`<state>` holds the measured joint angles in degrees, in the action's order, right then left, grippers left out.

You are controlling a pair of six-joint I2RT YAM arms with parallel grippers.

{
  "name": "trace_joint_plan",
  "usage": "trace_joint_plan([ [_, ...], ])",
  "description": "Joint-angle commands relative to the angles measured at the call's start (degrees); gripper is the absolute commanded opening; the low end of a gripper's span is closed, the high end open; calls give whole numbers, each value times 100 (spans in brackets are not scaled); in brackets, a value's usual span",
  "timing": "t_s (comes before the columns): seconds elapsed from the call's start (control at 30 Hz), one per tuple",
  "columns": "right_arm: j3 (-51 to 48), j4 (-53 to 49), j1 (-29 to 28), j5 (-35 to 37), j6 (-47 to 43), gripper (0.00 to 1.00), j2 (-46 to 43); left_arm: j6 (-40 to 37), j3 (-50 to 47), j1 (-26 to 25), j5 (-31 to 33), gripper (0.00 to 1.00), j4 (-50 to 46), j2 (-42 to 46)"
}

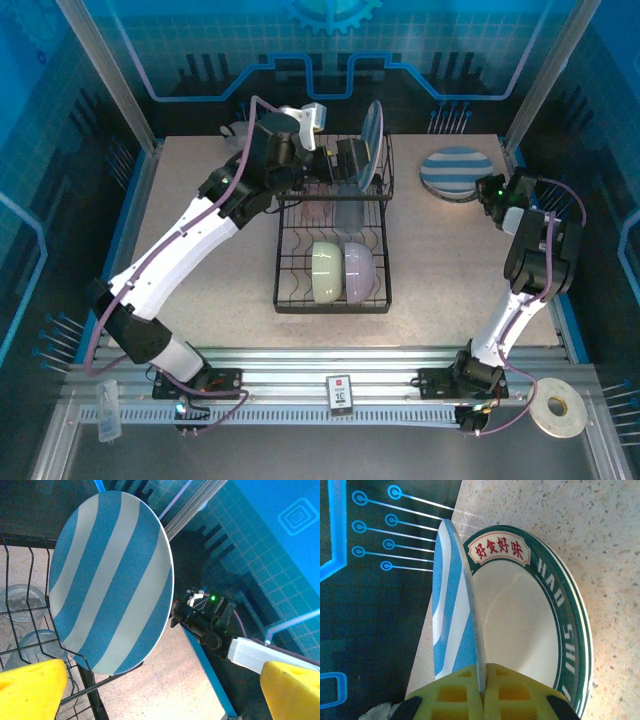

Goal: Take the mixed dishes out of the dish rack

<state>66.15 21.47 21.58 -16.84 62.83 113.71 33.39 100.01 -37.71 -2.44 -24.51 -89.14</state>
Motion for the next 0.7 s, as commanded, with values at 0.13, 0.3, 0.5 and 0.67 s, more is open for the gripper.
trace_joint_plan([
  [0.13, 437, 306, 202, -396, 32, 0, 380, 38, 80, -173, 384, 99, 138, -91],
  [0.3, 524, 150, 221, -483, -39, 0, 468, 41, 106, -243, 457, 99, 192, -139],
  [0.5, 592, -84, 233, -579, -144, 7, 490, 10, 83, -324, 572, 99, 185, -132],
  [0.67, 545, -179, 239, -616, -240, 9, 404, 19, -34, -350, 627, 99, 225, -68],
])
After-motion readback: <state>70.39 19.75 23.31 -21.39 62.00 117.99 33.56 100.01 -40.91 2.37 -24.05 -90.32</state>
